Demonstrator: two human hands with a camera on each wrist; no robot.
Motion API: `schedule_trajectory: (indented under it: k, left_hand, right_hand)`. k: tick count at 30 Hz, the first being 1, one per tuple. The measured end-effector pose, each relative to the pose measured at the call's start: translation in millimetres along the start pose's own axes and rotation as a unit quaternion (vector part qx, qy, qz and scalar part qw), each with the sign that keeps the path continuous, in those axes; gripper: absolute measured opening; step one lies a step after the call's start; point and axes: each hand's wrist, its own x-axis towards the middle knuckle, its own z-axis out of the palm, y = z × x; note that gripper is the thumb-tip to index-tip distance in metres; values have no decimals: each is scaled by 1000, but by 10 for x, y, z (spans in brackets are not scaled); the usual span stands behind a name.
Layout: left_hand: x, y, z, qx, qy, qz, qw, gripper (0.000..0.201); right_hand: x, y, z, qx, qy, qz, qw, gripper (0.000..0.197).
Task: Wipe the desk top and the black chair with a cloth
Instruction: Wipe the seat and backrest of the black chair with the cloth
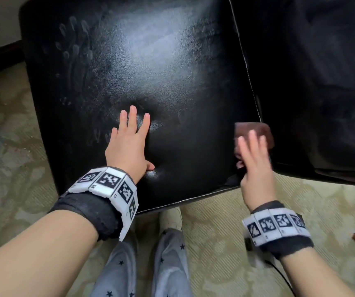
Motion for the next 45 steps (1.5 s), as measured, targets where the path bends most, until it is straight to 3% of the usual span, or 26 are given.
schedule_trajectory:
  k: [2,3,5,7,10,12,13,16,18,20,22,24,26,29,31,33,35,37,41,45]
  left_hand:
    - [1,3,8,0,6,-2,1000,119]
    - [3,7,10,0,8,-2,1000,119]
    - [0,10,10,0,11,-2,1000,118]
    - [-3,4,9,2,12,0,1000,117]
    - [-8,-19,7,5,16,6,1000,116]
    - [-11,-26,3,1,15,8,1000,116]
    - [-11,-27,3,-1,14,8,1000,117]
    - [-9,-33,16,-8,15,9,1000,117]
    - [-6,-26,29,-12,15,10,1000,117]
    - [-4,-18,30,-12,16,8,1000,117]
    - [-4,-14,30,-8,17,8,1000,117]
    - [0,-16,38,-8,19,12,1000,117]
    - [3,-36,43,-16,21,19,999,116]
    - [-5,-138,-1,-42,10,51,998,115]
    - [-20,-305,-69,-59,-6,76,995,114]
    - [-42,-558,-126,-53,-4,85,995,116]
    - [-88,-837,-119,-40,21,58,997,123]
    - [-160,-1039,-55,-60,34,16,997,128]
    - [-226,-1082,78,-108,36,-17,993,126]
    - [-220,-1080,79,-94,36,-20,995,123]
  right_hand:
    - [11,-101,29,4,24,89,996,84]
    - [-27,-206,61,11,36,78,996,84]
    - [-223,-420,203,8,26,-20,999,88]
    - [-539,-652,366,-8,-39,-131,991,87]
    - [-719,-679,411,32,-63,-210,975,60]
    - [-597,-438,317,38,-48,-178,982,62]
    - [-519,-280,249,25,-31,-143,989,74]
    - [-356,94,68,30,23,28,999,100]
    - [-301,106,34,44,63,118,990,96]
    - [-275,-26,81,55,97,128,985,91]
    - [-348,-262,196,62,83,76,992,91]
    - [-533,-604,348,51,20,-42,998,91]
    - [-745,-933,493,55,-39,-148,987,75]
    - [-727,-949,495,90,-88,-219,968,57]
    - [-497,-658,327,86,-76,-185,976,63]
    - [-227,-328,128,58,-45,-88,993,77]
    - [-45,-208,17,45,-33,15,998,87]
    - [5,-377,37,29,-16,32,999,92]
    - [-340,-1079,414,28,-56,-131,989,97]
    - [-628,-1662,684,82,-138,-266,950,55]
